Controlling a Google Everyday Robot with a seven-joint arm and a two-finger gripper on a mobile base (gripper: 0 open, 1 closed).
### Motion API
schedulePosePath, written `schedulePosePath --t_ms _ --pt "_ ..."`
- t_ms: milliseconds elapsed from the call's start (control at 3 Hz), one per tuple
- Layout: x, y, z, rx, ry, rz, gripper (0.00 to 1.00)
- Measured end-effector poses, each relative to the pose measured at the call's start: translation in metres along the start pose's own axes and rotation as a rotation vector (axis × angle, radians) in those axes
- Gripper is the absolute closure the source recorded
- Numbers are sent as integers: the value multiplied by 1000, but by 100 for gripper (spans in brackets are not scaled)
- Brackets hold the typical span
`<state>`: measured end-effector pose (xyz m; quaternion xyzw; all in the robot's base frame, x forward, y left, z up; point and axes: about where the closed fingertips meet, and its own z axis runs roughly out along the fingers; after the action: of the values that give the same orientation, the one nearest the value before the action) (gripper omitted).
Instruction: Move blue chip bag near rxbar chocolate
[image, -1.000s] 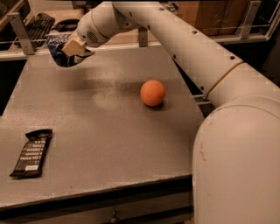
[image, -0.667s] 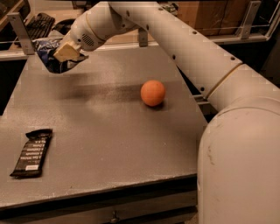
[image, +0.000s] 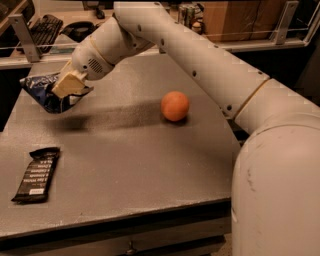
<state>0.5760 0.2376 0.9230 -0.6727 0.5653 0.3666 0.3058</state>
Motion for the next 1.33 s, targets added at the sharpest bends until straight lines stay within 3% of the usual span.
schedulePosePath --t_ms 333,667,1333 --pt "13 23 4 -65 20 79 100" --pt "14 24 5 -69 21 84 100" --pt "32 37 44 -170 38 100 100"
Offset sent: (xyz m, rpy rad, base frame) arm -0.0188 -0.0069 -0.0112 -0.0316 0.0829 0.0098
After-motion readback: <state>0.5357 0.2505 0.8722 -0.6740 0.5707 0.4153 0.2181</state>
